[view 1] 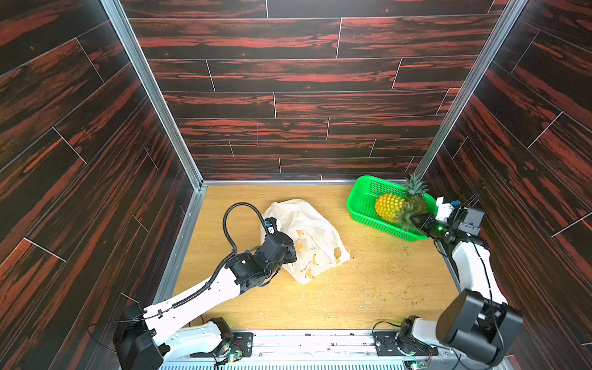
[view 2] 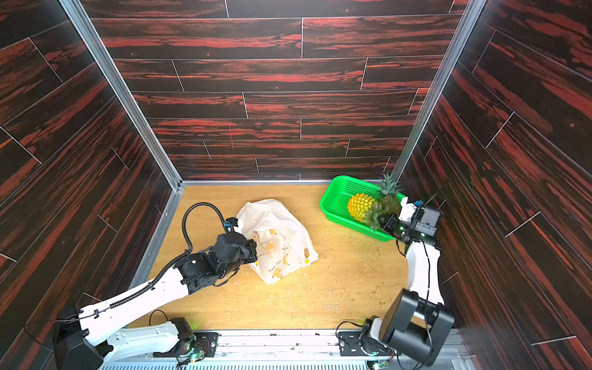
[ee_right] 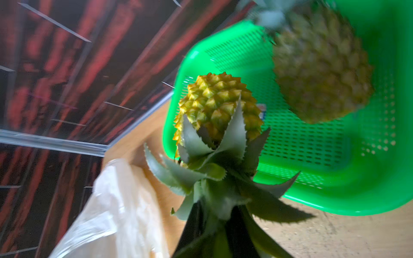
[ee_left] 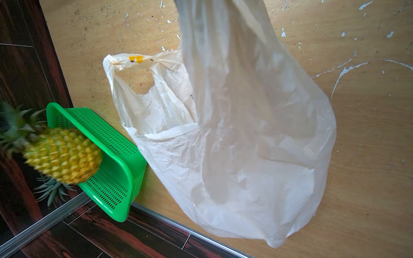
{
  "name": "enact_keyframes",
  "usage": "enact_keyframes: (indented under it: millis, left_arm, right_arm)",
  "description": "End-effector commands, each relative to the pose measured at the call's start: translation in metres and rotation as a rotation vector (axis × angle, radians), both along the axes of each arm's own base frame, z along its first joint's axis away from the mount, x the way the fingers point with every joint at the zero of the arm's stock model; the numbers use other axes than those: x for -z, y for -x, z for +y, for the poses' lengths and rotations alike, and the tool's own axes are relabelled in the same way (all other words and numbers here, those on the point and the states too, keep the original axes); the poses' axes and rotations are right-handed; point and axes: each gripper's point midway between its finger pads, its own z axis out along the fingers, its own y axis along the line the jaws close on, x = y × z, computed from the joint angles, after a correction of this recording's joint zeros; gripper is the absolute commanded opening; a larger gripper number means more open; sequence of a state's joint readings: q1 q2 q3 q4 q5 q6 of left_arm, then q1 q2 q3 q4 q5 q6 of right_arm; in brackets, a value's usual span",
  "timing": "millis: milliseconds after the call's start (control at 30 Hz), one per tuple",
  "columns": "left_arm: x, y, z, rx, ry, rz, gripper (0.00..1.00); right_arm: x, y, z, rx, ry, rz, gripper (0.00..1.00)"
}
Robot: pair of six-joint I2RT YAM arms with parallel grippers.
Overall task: Place the pineapple into a plastic bag & tie a knot
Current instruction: Pick up the pineapple from the basket, then place the pineapple in the plastic bag.
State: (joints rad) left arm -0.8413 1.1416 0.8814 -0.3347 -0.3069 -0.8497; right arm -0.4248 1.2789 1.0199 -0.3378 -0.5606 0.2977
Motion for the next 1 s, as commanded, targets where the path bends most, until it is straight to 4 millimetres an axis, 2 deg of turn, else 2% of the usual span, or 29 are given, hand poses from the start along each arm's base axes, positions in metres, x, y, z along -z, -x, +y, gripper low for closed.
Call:
enact_keyframes:
  millis: [0, 167, 367, 600, 767, 967]
  left_arm:
    - [-0.002, -0.001, 0.007, -0.026, 0.008, -0.015, 0.00]
    - [-0.001, -0.001, 0.006, -0.020, 0.006, -0.012, 0.00]
    - [-0.002, 0.000, 0.004, -0.016, 0.017, -0.007, 0.00]
    - [-0.004, 0.002, 0.006, -0.020, 0.019, 0.002, 0.00]
    - [-0.005, 0.002, 0.004, -0.016, 0.027, 0.011, 0.00]
    - [-0.006, 0.002, 0.004, -0.018, 0.031, 0.013, 0.00]
  right_arm:
    - [-0.059, 0.002, 0.015, -0.083, 0.025, -0.180, 0.00]
    - [-0.073, 0.014, 0.025, -0.105, -0.007, -0.196, 0.00]
    - [-0.090, 0.032, 0.048, -0.152, -0.122, -0.196, 0.00]
    - [-0.103, 0.063, 0.113, -0.312, -0.195, -0.173, 0.00]
    - [-0.101, 0.094, 0.161, -0.455, -0.231, -0.109, 0.00]
    - [-0.107, 0.136, 0.192, -0.607, -0.242, -0.062, 0.00]
